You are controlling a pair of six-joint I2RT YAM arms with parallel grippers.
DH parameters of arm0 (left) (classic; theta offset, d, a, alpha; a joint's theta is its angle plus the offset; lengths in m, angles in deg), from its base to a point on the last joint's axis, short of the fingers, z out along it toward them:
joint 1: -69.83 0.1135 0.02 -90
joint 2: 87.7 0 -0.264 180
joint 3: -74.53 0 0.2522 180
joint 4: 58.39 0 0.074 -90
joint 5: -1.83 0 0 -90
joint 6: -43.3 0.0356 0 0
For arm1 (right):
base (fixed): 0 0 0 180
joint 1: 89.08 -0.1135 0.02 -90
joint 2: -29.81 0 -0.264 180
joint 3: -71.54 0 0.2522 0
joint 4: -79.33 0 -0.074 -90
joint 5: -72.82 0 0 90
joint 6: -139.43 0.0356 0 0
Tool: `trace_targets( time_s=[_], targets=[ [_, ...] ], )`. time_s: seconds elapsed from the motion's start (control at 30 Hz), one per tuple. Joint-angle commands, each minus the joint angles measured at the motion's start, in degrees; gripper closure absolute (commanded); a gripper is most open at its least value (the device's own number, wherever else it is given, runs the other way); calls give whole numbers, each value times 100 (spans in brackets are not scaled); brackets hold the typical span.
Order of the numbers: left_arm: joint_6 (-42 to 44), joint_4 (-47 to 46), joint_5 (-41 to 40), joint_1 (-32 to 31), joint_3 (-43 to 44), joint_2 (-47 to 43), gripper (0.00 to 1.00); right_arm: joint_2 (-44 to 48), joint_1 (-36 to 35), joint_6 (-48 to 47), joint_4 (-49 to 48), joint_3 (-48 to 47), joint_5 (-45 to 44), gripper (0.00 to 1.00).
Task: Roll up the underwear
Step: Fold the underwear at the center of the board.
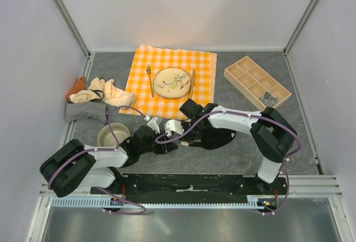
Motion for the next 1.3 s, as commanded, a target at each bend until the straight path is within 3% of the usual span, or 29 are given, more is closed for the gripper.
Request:
trace_targets(
  time_s=[0.0, 0.5, 0.8, 1.27],
  targets=[
    [39, -416, 22, 13, 191, 223, 63, -214, 17, 72, -21, -123, -190, 61],
    [48, -794, 259, 13, 727, 1365, 63, -74, 104, 142, 269, -343, 478, 80],
    [-101, -1488, 558, 4, 622, 1929, 91, 5, 333, 274, 296, -439, 979, 88],
    [-137, -1471, 585, 5, 464, 1797, 92, 6, 412, 423, 313, -606, 1444, 89]
  ],
)
